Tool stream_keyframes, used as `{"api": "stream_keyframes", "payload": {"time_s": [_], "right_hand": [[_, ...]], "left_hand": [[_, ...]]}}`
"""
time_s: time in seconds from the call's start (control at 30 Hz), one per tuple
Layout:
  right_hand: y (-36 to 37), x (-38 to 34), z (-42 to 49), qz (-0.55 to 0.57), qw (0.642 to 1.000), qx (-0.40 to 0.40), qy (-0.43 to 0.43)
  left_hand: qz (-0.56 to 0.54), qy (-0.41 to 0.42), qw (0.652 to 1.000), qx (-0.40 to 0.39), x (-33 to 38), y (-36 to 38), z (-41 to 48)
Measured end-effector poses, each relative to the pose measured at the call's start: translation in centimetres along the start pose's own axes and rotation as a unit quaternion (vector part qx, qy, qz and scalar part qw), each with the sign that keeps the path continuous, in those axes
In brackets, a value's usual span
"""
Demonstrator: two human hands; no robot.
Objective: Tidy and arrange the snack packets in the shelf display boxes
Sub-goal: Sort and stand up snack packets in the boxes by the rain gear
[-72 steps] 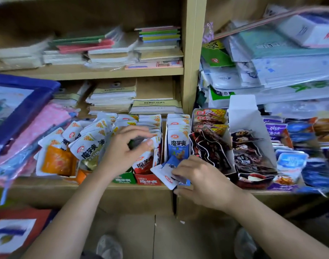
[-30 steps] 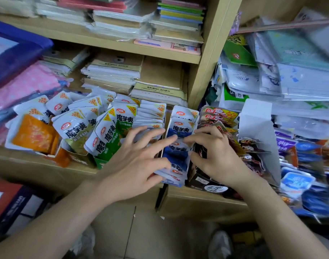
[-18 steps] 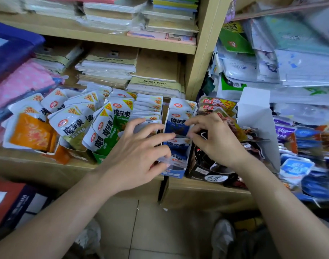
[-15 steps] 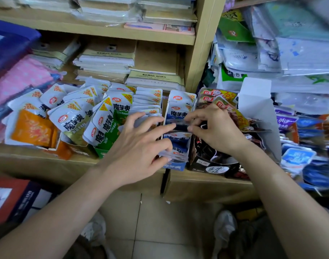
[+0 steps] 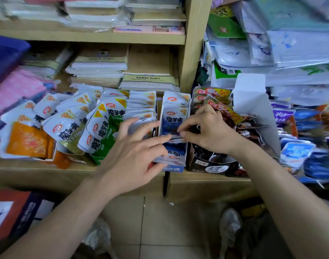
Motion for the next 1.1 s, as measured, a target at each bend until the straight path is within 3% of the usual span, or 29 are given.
{"api": "stream_keyframes", "payload": {"time_s": [0.63, 1.1], "right_hand": [[0.5, -0.1, 0.9, 0.013, 0.999, 0.027, 0.011], [0.4, 0.7, 2.5, 0.091, 0.993, 0.030, 0.063]], "left_hand": [[0.004, 0.009, 1.000, 0.013, 0.4, -0.1, -0.3], [0.028, -0.030, 0.998, -0.054, 0.3, 0.0, 0.0]]}}
Point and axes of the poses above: each hand's wrist, its own z-axis towards the middle knuckle, its own y-axis out of the palm, x = y × z, the point moved 3 cm from there along z, towards the middle knuckle, and after that the axes turned 3 degrees about -z, right-handed, at the moved point
